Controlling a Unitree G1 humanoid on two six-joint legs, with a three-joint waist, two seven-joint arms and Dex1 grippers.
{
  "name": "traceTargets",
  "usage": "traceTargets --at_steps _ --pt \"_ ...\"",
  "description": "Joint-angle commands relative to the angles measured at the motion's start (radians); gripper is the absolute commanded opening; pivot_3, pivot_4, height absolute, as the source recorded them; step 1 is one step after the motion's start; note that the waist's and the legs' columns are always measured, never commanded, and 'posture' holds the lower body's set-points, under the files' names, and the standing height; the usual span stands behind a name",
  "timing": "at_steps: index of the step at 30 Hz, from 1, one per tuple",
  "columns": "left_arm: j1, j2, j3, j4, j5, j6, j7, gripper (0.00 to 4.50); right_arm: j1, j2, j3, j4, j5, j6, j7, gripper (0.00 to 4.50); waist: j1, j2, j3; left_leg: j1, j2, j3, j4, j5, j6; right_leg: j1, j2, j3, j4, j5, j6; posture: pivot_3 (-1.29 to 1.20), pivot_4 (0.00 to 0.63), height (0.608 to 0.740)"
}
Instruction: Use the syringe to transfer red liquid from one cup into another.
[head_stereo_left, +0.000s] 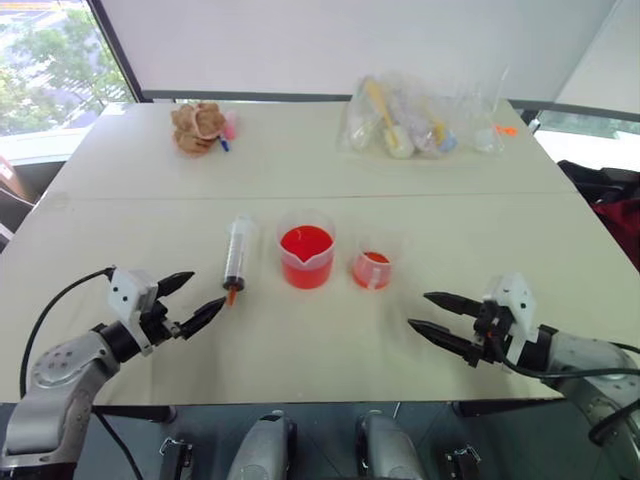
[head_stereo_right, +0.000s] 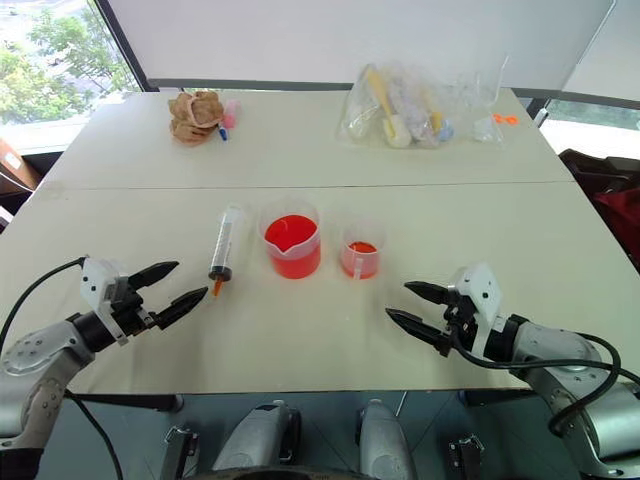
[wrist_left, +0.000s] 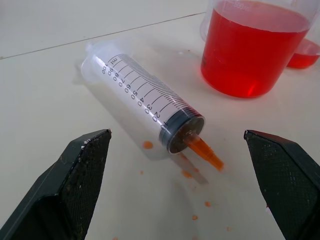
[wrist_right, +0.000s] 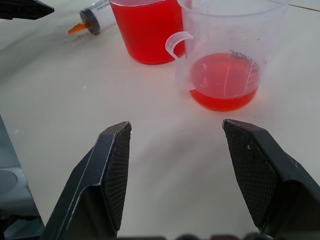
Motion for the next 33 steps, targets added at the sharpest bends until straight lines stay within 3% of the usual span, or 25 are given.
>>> traceTargets --at_steps 1,22,27,29,33 --pt "-0.008 0.002 0.009 -0.025 0.002 -0.003 0.008 4.46 -0.003 0.008 -0.004 -0.01 0.001 -0.018 0.003 3.03 0.0 0.0 0.0 0.0 0.0 0.0 0.0 0.0 0.0 0.0 0.0 0.0 0.0 0.0 0.0 0.0 0.15 0.74" --pt "-0.032 -0.041 -0.015 0.001 0.032 -0.024 0.018 4.46 -0.02 0.028 0.028 0.001 -0.037 -0.033 -0.012 3.03 -0.001 0.0 0.0 -0.001 0.0 0.0 0.0 0.0 0.0 -0.001 0.0 0.0 0.0 0.0 0.0 0.0 0.15 0.74" --pt "-0.085 -0.055 -0.041 -0.03 0.092 0.024 0.131 4.46 -0.027 0.015 0.032 -0.02 -0.03 -0.007 -0.011 3.03 0.0 0.0 0.0 -0.001 0.0 0.0 0.0 0.0 0.0 -0.001 -0.001 0.0 0.0 0.0 0.0 0.0 0.15 0.74" --pt "-0.166 -0.073 -0.025 -0.076 0.037 0.163 0.235 4.46 -0.084 -0.024 0.023 -0.063 0.003 0.049 -0.015 3.03 0.0 0.0 0.0 -0.001 0.0 0.0 0.0 0.0 0.0 -0.001 0.0 0.0 0.0 0.0 0.0 0.0 0.15 0.74" --pt "-0.336 0.104 -0.105 -0.143 -0.002 0.612 0.279 4.46 -0.201 -0.099 -0.019 -0.12 0.092 0.14 -0.009 3.03 -0.003 -0.002 0.001 -0.005 0.0 -0.002 0.002 0.0 0.0 -0.005 0.003 -0.001 0.002 0.002 0.004 0.0 0.15 0.74"
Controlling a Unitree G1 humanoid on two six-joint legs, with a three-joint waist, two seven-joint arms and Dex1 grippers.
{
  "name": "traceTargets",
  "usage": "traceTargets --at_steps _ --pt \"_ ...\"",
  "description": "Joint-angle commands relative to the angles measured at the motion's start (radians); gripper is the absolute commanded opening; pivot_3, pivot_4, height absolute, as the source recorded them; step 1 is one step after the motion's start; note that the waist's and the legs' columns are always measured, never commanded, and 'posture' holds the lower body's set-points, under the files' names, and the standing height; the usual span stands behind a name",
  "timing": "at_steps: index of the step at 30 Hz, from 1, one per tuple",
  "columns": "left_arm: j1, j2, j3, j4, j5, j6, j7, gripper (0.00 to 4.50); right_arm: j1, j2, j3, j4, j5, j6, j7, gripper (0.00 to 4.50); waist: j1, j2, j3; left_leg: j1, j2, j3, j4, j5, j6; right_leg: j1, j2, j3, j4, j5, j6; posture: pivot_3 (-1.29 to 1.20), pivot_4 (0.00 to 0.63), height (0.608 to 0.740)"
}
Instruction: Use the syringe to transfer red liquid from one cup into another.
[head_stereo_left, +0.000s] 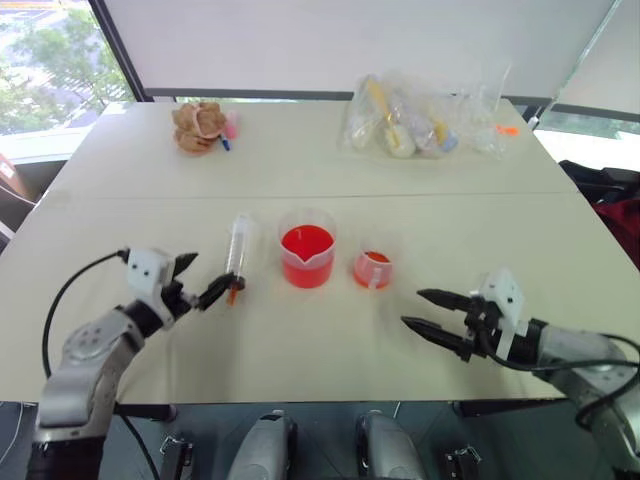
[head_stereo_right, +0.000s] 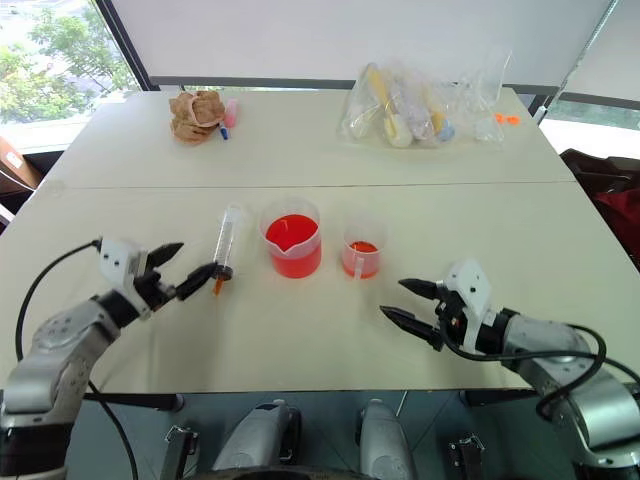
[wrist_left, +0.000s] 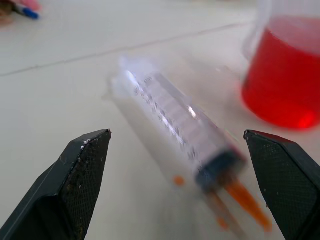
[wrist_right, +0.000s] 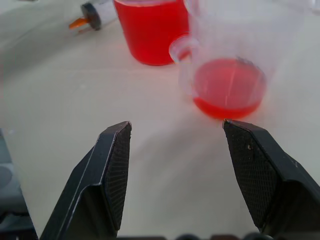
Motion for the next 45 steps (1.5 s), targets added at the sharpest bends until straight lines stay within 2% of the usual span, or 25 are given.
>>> traceTargets --at_steps 1,3,7,10,12,16,23,24,25,28,30,34,37,40,45 --pt "-0.11 0.138 -0.067 -0.074 -0.025 0.284 0.006 4.46 -0.063 -0.037 -0.053 -0.068 0.09 0.055 0.002 3.03 -0.002 0.0 0.0 0.001 0.0 0.0 -0.001 0.0 0.0 0.0 0.0 0.0 0.0 0.0 0.0 0.0 0.15 0.74" --pt "-0.203 0.161 -0.096 -0.049 -0.052 0.416 0.02 4.46 -0.096 -0.062 -0.065 -0.083 0.118 0.081 -0.001 3.03 -0.003 0.0 0.0 0.0 0.0 0.0 -0.002 0.0 0.0 0.0 0.001 -0.001 0.0 0.0 0.0 0.0 0.15 0.74" --pt "-0.435 0.061 -0.07 0.133 -0.01 0.711 0.187 4.46 -0.154 -0.123 -0.087 -0.125 0.157 0.125 -0.006 3.03 0.001 -0.001 0.001 -0.002 -0.002 0.0 -0.002 0.0 0.001 -0.001 0.0 -0.001 0.0 0.0 0.001 0.0 0.15 0.74" --pt "-0.594 -0.059 -0.011 0.267 0.017 0.837 0.273 4.46 -0.206 -0.14 -0.089 -0.149 0.195 0.149 -0.026 3.03 0.001 -0.003 0.001 -0.004 -0.002 -0.001 -0.001 0.0 0.001 -0.003 0.0 -0.002 0.0 0.0 0.002 0.0 0.15 0.74" --pt "-0.674 -0.118 0.006 0.342 0.063 0.884 0.333 4.46 -0.221 -0.141 -0.082 -0.159 0.206 0.159 -0.039 3.03 0.001 -0.005 0.002 -0.004 -0.002 -0.001 -0.001 0.0 0.001 -0.003 0.0 -0.003 0.0 0.0 0.002 0.0 0.15 0.74" --pt "-0.767 -0.18 -0.034 0.456 0.123 0.883 0.38 4.46 -0.214 -0.141 -0.071 -0.168 0.194 0.165 -0.057 3.03 -0.003 -0.005 0.002 -0.005 -0.002 -0.001 -0.001 0.0 0.0 -0.005 0.0 -0.002 0.0 0.0 0.002 0.0 0.15 0.74" --pt "-0.821 -0.223 -0.087 0.596 0.202 0.89 0.421 4.46 -0.174 -0.129 -0.089 -0.183 0.188 0.159 -0.096 3.03 0.0 -0.006 0.002 -0.005 -0.002 0.0 -0.001 0.003 -0.005 -0.005 -0.001 -0.002 0.0 0.0 0.002 0.0 0.15 0.74" --pt "-0.824 -0.227 -0.084 0.608 0.213 0.892 0.431 3.92 -0.169 -0.129 -0.09 -0.184 0.188 0.157 -0.1 3.03 -0.001 -0.005 0.002 -0.005 -0.002 0.0 -0.001 0.003 -0.005 -0.005 -0.001 -0.002 0.0 0.0 0.002 0.0 0.15 0.74" --pt "-0.825 -0.226 -0.093 0.614 0.219 0.888 0.43 3.75 -0.162 -0.129 -0.093 -0.187 0.187 0.155 -0.102 3.03 -0.001 -0.005 0.002 -0.005 -0.002 0.0 -0.001 0.002 -0.004 -0.005 -0.001 -0.001 0.0 0.0 0.002 0.0 0.15 0.74" --pt "-0.829 -0.23 -0.101 0.624 0.229 0.882 0.421 2.18 -0.154 -0.129 -0.095 -0.19 0.187 0.151 -0.109 3.03 0.0 -0.005 0.002 -0.005 -0.002 -0.001 -0.001 0.002 -0.004 -0.005 -0.001 -0.001 0.001 0.0 0.002 0.0 0.15 0.74" --pt "-0.831 -0.232 -0.1 0.627 0.236 0.879 0.418 1.42 -0.154 -0.128 -0.094 -0.189 0.188 0.149 -0.112 3.03 0.001 -0.005 0.002 -0.005 -0.002 -0.001 -0.001 0.002 -0.004 -0.005 -0.001 -0.001 0.001 0.0 0.002 0.0 0.15 0.74" --pt "-0.837 -0.237 -0.08 0.621 0.244 0.877 0.418 1.41 -0.152 -0.13 -0.09 -0.182 0.182 0.143 -0.109 3.03 0.001 -0.005 0.002 -0.005 -0.002 -0.001 -0.001 0.002 -0.004 -0.005 -0.001 -0.002 0.001 0.0 0.002 0.0 0.15 0.74" --pt "-0.853 -0.227 -0.034 0.575 0.224 0.794 0.393 1.41 -0.148 -0.125 -0.099 -0.169 0.182 0.139 -0.109 3.03 0.001 -0.006 0.002 -0.005 -0.002 -0.001 -0.001 0.002 -0.004 -0.005 -0.001 -0.002 0.001 0.0 0.002 0.0 0.15 0.74" --pt "-0.885 -0.181 -0.006 0.503 0.143 0.674 0.252 1.41 -0.15 -0.094 -0.15 -0.136 0.222 0.143 -0.126 3.03 0.001 -0.008 0.004 -0.006 -0.002 -0.001 -0.001 0.003 -0.006 -0.006 -0.001 -0.002 0.001 0.0 0.002 0.0 0.15 0.74" --pt "-0.885 -0.149 0.164 0.299 -0.054 0.503 0.064 1.41 -0.194 -0.073 -0.219 -0.07 0.262 0.135 -0.145 3.03 0.0 -0.009 0.004 -0.007 -0.002 0.0 -0.001 0.006 -0.01 -0.007 -0.002 -0.001 0.0 0.0 0.002 0.0 0.15 0.74"
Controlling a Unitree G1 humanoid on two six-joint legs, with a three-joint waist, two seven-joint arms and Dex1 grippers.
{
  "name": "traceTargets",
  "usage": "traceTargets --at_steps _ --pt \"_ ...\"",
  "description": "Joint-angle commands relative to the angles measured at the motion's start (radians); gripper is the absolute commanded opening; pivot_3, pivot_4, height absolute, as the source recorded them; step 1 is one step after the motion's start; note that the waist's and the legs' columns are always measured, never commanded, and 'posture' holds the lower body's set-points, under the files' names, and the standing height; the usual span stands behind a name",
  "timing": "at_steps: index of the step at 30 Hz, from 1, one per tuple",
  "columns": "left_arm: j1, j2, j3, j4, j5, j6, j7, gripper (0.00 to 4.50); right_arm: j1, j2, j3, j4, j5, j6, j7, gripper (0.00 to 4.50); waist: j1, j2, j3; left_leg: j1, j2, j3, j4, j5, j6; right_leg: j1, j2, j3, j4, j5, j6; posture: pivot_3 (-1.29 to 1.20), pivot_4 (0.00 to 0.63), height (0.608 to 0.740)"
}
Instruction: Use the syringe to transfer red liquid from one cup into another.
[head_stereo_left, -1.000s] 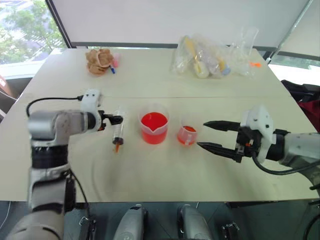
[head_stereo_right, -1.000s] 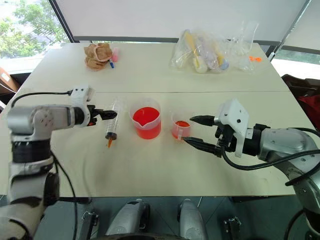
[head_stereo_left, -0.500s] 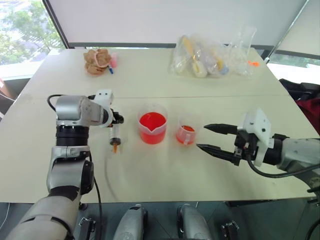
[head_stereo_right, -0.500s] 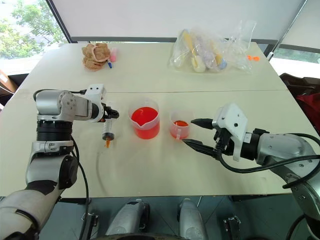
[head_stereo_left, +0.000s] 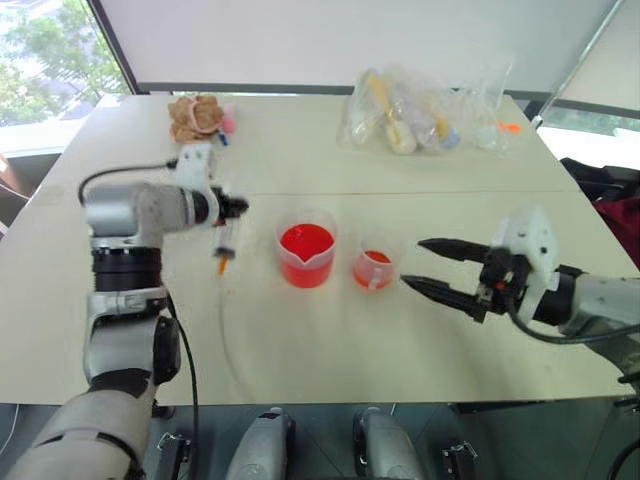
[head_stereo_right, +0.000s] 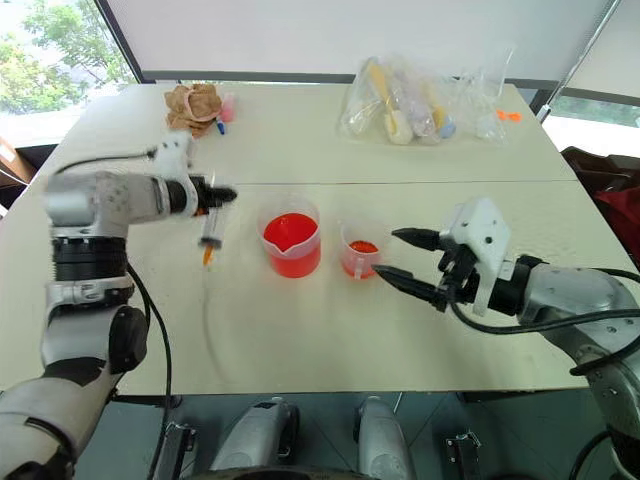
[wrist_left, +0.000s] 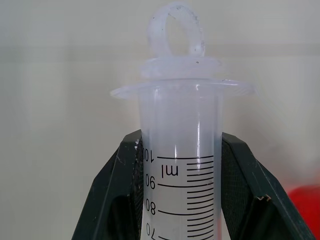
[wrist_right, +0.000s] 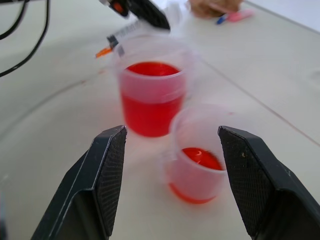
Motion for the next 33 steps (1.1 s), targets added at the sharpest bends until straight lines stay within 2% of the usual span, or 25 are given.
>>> traceTargets --at_steps 1,3,6,11,13,18,24,28,31,33 --pt "-0.01 0.019 0.119 -0.175 -0.146 -0.121 -0.118 1.41 -0.059 0.009 -0.067 0.033 0.031 -0.031 -0.018 3.03 -0.001 0.0 0.0 0.0 0.0 0.0 0.0 0.0 0.0 0.0 0.0 0.0 0.0 0.0 0.0 0.0 0.15 0.74" --pt "0.004 0.002 0.141 -0.221 -0.187 -0.165 -0.132 1.41 -0.098 0.012 -0.075 0.058 0.029 -0.041 -0.032 3.03 -0.001 0.001 0.0 0.0 0.0 0.001 0.0 0.0 0.0 0.0 0.0 0.001 0.0 0.0 0.0 0.0 0.15 0.74" --pt "0.041 -0.095 0.159 -0.356 -0.271 -0.29 -0.139 1.41 -0.266 0.019 -0.059 0.133 -0.007 -0.084 -0.088 3.03 -0.001 0.0 0.0 0.001 0.0 0.001 0.0 0.0 0.0 0.0 0.0 0.001 0.0 0.0 0.0 0.0 0.15 0.74" --pt "0.085 -0.199 0.12 -0.424 -0.386 -0.334 -0.138 1.41 -0.523 0.076 0.061 0.193 -0.107 -0.161 -0.167 3.03 -0.002 0.0 0.0 0.001 0.0 0.0 0.0 0.0 0.0 0.001 0.001 0.0 0.0 0.001 0.0 0.0 0.15 0.74" --pt "0.113 -0.219 0.066 -0.424 -0.365 -0.379 -0.144 1.41 -0.579 0.11 0.102 0.207 -0.141 -0.184 -0.178 3.03 -0.003 0.001 0.0 0.001 0.0 0.001 0.0 0.0 0.0 0.001 0.001 0.001 0.0 0.001 0.0 0.0 0.15 0.74" --pt "0.209 -0.209 -0.1 -0.4 -0.255 -0.519 -0.208 1.41 -0.641 0.182 0.154 0.209 -0.167 -0.202 -0.202 3.03 -0.003 0.001 0.0 0.001 0.0 0.001 0.0 0.0 0.0 0.0 0.001 0.001 0.0 0.001 0.0 0.0 0.15 0.74" --pt "0.273 -0.2 -0.227 -0.347 -0.103 -0.685 -0.218 1.41 -0.657 0.221 0.207 0.181 -0.183 -0.196 -0.207 3.03 -0.001 0.001 0.0 0.0 0.0 0.001 0.0 0.0 0.001 0.0 0.001 0.001 0.0 0.001 0.0 0.0 0.15 0.74" --pt "0.288 -0.204 -0.255 -0.331 -0.077 -0.726 -0.222 1.41 -0.652 0.252 0.232 0.178 -0.199 -0.203 -0.212 3.03 -0.003 0.001 0.0 0.0 0.0 0.001 0.0 -0.003 0.005 0.0 0.001 0.001 0.0 0.001 0.0 0.0 0.15 0.74" --pt "0.34 -0.187 -0.291 -0.35 -0.058 -0.749 -0.253 1.41 -0.627 0.303 0.346 0.219 -0.303 -0.256 -0.204 3.03 -0.009 0.001 0.0 0.001 0.0 0.001 0.0 -0.003 0.005 0.0 0.002 0.001 0.001 0.001 0.0 0.0 0.15 0.74" --pt "0.357 -0.182 -0.301 -0.357 -0.052 -0.758 -0.257 1.41 -0.629 0.318 0.372 0.252 -0.351 -0.281 -0.197 3.03 -0.016 0.001 0.0 0.001 0.0 0.001 0.0 -0.003 0.005 -0.001 0.002 0.001 0.001 0.001 0.0 0.0 0.15 0.74"
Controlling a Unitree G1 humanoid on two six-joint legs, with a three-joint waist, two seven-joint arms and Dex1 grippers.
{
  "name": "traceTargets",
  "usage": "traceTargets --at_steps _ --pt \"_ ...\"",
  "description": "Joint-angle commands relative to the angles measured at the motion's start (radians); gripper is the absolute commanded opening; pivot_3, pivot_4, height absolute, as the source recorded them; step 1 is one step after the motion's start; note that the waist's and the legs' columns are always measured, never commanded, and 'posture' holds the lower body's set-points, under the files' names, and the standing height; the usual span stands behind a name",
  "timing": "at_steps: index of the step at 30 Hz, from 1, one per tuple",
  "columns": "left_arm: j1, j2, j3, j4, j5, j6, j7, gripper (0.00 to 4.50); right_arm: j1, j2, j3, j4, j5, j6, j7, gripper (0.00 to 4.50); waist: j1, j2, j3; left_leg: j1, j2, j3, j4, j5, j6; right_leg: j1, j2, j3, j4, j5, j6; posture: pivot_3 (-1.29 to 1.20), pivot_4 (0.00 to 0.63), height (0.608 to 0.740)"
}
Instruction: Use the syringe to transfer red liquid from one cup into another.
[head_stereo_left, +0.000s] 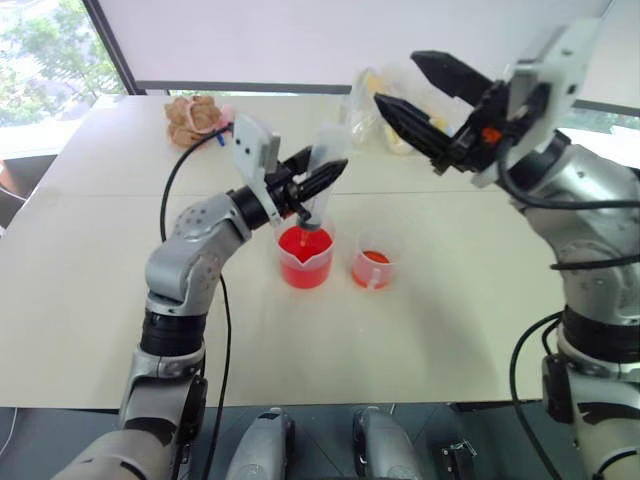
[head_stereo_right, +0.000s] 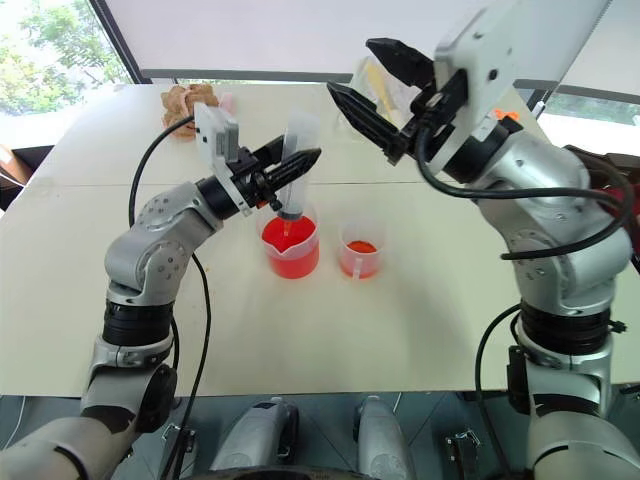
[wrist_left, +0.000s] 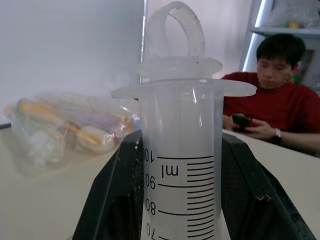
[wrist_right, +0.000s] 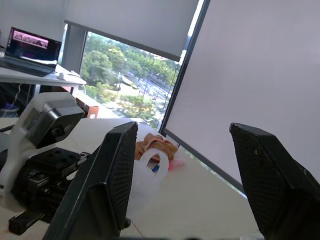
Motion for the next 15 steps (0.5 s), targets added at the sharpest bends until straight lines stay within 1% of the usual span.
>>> traceTargets --at_steps 1,7,15 --pt "0.012 0.009 -0.017 -0.048 0.012 -0.039 -0.016 1.41 -0.009 0.018 0.04 0.039 -0.086 -0.055 0.01 3.03 -0.005 0.0 0.0 0.0 0.0 0.0 0.0 0.0 0.0 0.0 0.0 0.0 0.0 0.0 0.0 0.0 0.15 0.74" --pt "0.044 0.003 -0.026 -0.067 0.018 -0.057 -0.005 1.41 -0.003 0.053 0.069 0.15 -0.167 -0.103 0.033 3.03 -0.01 0.0 0.0 0.0 0.0 0.0 0.0 0.0 0.0 0.0 0.0 0.0 0.0 0.0 0.0 0.0 0.15 0.74" --pt "0.07 -0.001 -0.02 -0.102 0.002 -0.046 0.005 1.41 -0.01 0.072 0.104 0.208 -0.254 -0.124 0.056 3.03 -0.012 0.0 0.0 0.0 0.0 0.0 0.0 0.0 0.0 0.0 0.0 0.0 0.0 0.0 0.0 0.0 0.15 0.74"
